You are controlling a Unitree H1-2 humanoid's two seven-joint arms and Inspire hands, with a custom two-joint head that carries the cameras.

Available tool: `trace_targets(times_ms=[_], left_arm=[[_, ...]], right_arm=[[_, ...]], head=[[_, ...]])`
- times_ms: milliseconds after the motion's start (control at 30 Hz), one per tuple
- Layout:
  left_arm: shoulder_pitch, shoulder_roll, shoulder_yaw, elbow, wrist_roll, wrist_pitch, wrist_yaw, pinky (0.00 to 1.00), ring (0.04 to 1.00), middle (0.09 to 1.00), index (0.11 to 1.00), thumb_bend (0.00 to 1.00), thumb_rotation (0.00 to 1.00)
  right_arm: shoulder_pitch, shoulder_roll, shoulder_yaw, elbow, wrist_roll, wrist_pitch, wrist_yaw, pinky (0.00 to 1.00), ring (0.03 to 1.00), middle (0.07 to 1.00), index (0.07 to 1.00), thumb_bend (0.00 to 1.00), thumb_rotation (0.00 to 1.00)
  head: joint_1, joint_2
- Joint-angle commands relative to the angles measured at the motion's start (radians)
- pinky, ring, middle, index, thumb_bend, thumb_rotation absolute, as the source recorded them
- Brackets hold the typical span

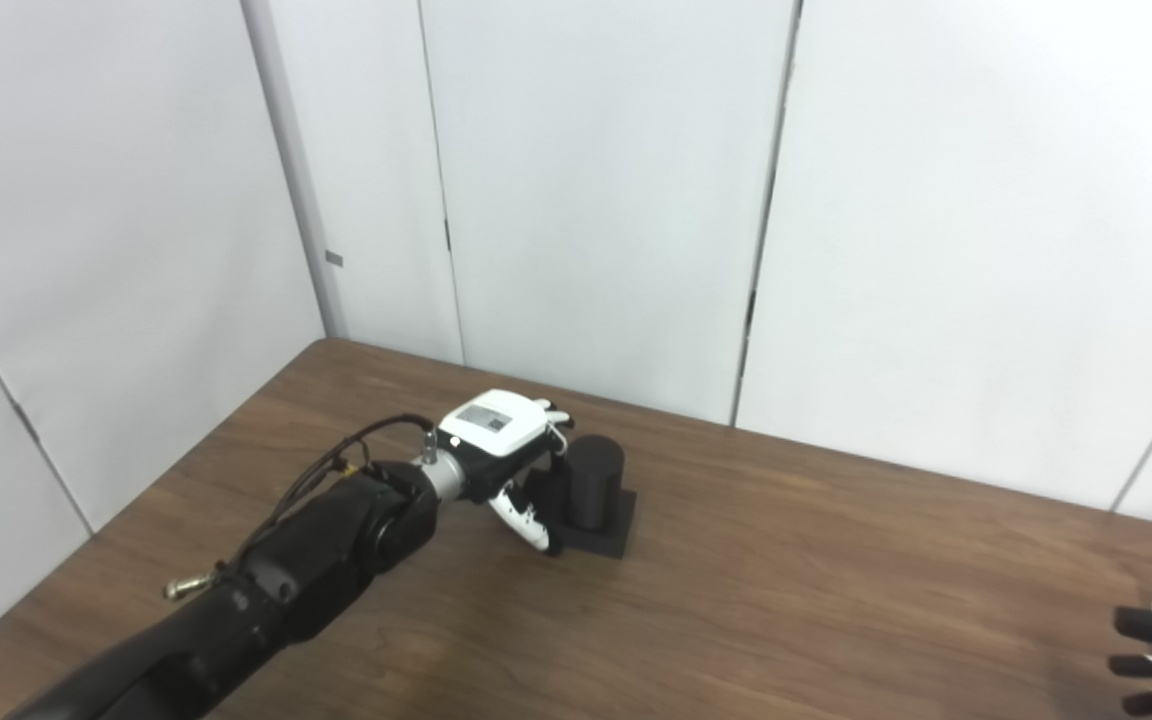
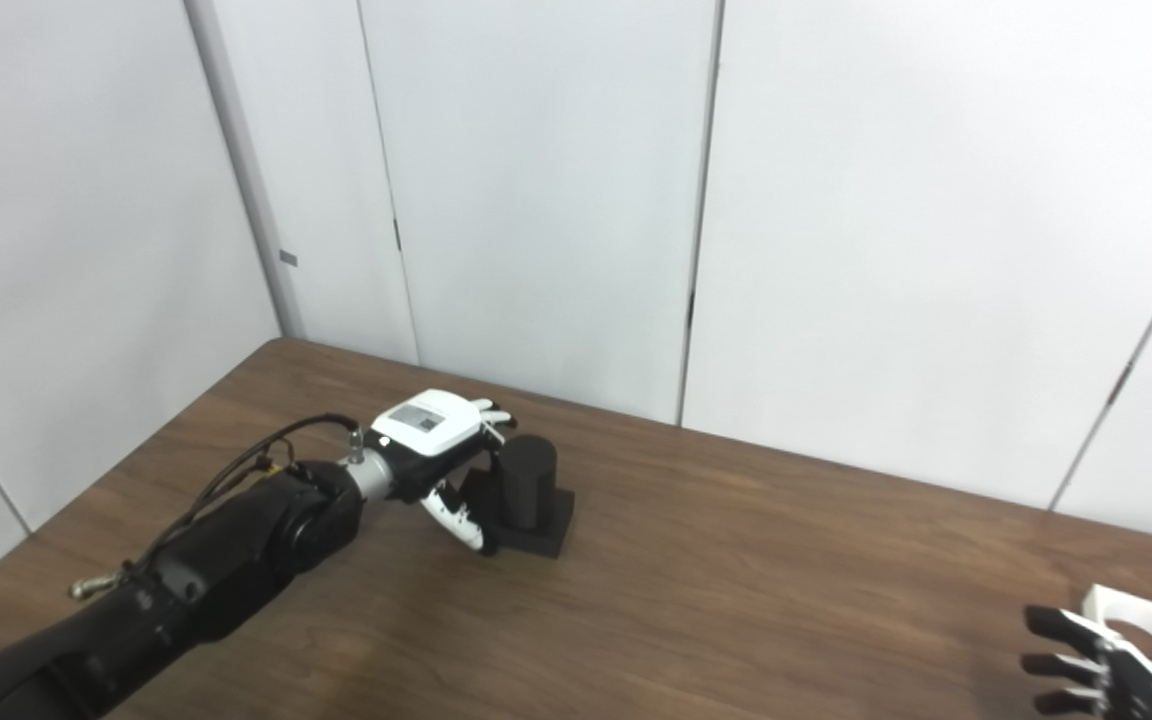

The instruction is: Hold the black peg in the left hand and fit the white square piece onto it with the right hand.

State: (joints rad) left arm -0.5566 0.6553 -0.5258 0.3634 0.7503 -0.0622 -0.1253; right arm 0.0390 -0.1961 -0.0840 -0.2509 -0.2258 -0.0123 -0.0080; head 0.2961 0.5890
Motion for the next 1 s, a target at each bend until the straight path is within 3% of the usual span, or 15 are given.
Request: trace_targets(times_ms=[0,133,467,800,967], left_arm=[[0.032,-0.026,-0.044,-0.017,0.03,-0.058,-0.051,0.93,0.978,0.94,0.494,0.52,0.07],[0.032,-0.044,-0.056,-0.031,0.042,-0.123,-0.033,0.88,0.958,0.919,0.491,0.52,0.07],[0.071,-0.131,-0.07,-0.139,0.021,-0.142,-0.109,0.91,0.969,0.925,0.491,0.52,0.07],[0.084,-0.246,-0.137,-0.09,0.011,-0.216,-0.128,0.9,0.965,0.929,0.491,0.52,0.08],[0.079,-0.278,-0.173,-0.039,0.02,-0.266,-0.116,0.91,0.976,0.93,0.49,0.52,0.08]], right_arm=[[-0.037,0.0,-0.003,-0.041,0.005,-0.016,-0.008,0.51,0.652,0.747,0.711,0.52,0.0],[-0.045,0.013,0.002,-0.053,-0.009,0.015,-0.009,0.52,0.652,0.743,0.713,0.53,0.0],[-0.052,0.013,-0.003,-0.032,0.02,0.0,-0.011,0.55,0.65,0.744,0.695,0.56,0.0],[-0.055,0.011,-0.003,-0.001,0.028,-0.036,-0.019,0.54,0.643,0.739,0.692,0.59,0.0],[-0.057,0.014,-0.001,0.011,0.024,-0.057,-0.029,0.52,0.638,0.739,0.691,0.59,0.0]], head=[[-0.013,0.005],[-0.045,0.015],[-0.09,0.028],[-0.15,0.045],[-0.184,0.056]])
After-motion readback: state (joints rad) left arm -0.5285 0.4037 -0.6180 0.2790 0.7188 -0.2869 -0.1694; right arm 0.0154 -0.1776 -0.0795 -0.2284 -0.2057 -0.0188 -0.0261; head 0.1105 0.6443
